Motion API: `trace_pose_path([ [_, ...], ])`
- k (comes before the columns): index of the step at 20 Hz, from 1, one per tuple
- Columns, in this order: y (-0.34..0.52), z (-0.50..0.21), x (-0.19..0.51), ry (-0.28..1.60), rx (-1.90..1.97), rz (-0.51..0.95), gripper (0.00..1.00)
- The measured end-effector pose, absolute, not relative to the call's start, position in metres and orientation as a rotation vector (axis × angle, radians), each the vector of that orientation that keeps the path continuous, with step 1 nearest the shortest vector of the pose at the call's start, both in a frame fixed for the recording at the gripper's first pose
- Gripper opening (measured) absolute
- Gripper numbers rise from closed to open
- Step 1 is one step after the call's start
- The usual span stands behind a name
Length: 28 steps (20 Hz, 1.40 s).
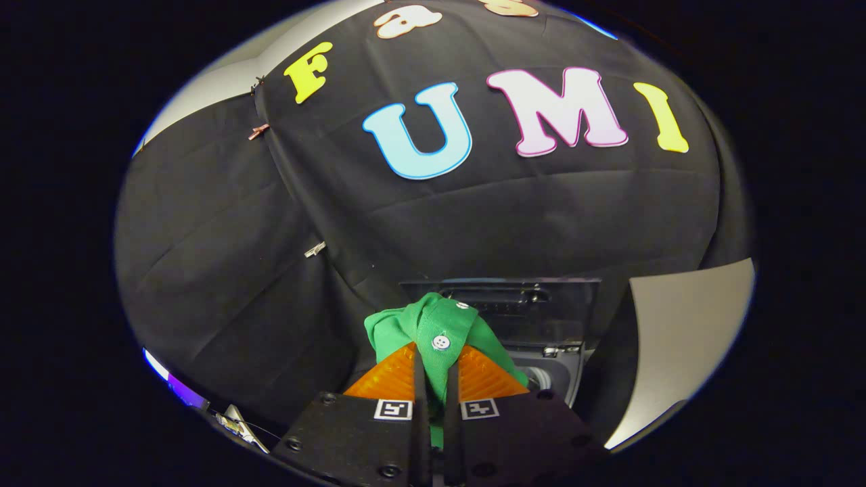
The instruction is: Put the clothes into the washing machine and then close the washing machine lid.
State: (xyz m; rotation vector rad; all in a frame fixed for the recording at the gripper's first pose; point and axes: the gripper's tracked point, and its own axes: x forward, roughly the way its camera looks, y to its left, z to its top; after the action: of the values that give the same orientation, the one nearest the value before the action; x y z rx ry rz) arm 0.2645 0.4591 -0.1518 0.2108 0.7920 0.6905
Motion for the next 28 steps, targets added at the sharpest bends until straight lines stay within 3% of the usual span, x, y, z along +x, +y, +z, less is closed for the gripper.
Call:
trace_pose_path([
  [23,0.459,-0.415,0.277,0.924,-0.067,0.461,0.12],
  [25,0.451,-0.428,0.279,0.92,-0.091,0.444,0.24],
  [28,0.445,-0.438,0.279,0.922,-0.065,0.408,0.82],
])
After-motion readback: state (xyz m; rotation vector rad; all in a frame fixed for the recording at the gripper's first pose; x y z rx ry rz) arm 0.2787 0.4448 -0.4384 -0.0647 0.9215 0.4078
